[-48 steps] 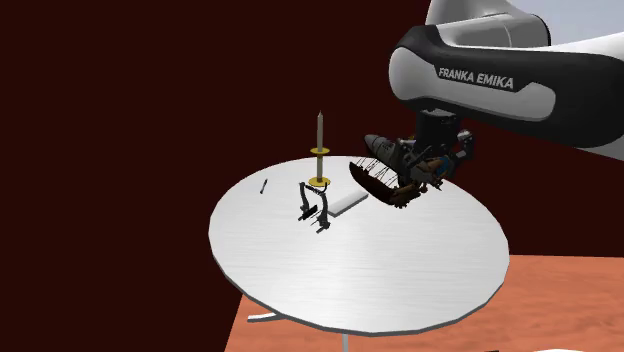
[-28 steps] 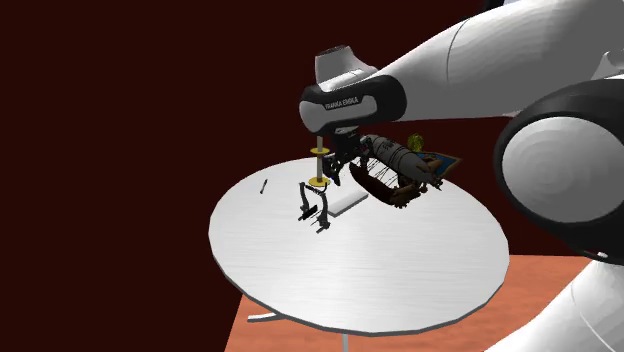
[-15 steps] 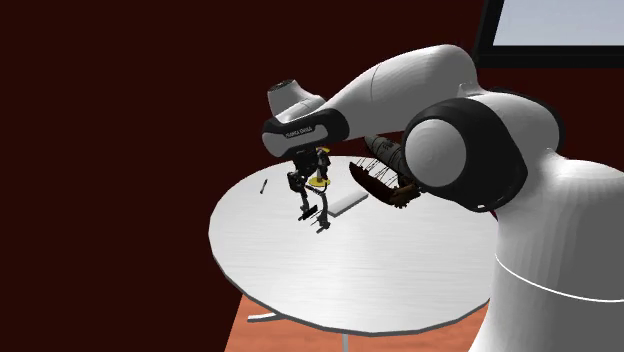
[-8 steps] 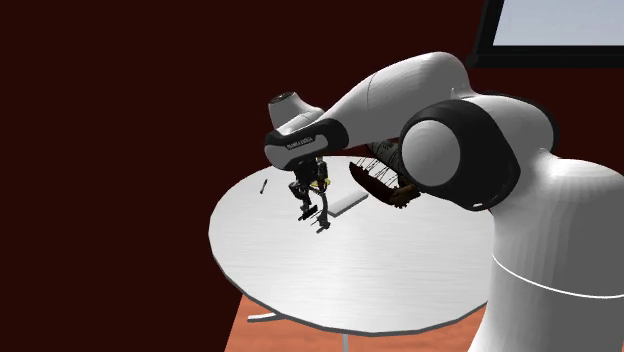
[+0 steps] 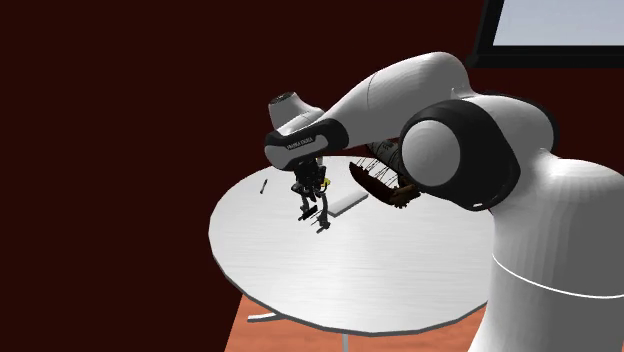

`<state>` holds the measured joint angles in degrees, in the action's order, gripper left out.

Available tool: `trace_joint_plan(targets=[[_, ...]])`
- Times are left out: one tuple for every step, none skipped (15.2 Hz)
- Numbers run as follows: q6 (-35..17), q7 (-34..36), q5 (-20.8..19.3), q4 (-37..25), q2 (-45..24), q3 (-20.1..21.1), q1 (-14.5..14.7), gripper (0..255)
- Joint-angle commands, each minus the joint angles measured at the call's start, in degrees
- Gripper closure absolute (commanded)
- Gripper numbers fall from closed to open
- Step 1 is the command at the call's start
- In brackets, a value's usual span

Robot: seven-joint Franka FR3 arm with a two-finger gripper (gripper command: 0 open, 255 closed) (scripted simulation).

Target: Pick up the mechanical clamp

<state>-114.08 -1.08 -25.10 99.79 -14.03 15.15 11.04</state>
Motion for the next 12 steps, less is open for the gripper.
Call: trace_joint_plan(targets=[[0.14,-0.01,0.0,-0.19,-0.08,0.01,0.03,255],[0.78,-0.29,0.17,-0.68,0.13,0.05,0.04,255],[1.42,-0.56,0.33,-1.2,0.3,0.09,0.05,255],[2.07,-0.83,0.49,-1.72,0.48,0.13,0.06,255],[2.72,-1.1,0.64,-2.26,0.64,0.17,0.07,255],[3.37,-1.36,0.78,-2.82,0.79,0.21,0.09,255],[4.03,-1.62,0.92,-3.39,0.92,0.24,0.11,255],[4.69,-1.88,1.05,-3.97,1.05,0.28,0.13,255],[5.36,-2.14,1.18,-4.58,1.16,0.31,0.15,255],[6.04,-2.39,1.29,-5.19,1.26,0.34,0.17,255],[6.72,-2.64,1.4,-5.83,1.35,0.37,0.2,255],[7.4,-2.89,1.51,-6.48,1.43,0.4,0.23,255]])
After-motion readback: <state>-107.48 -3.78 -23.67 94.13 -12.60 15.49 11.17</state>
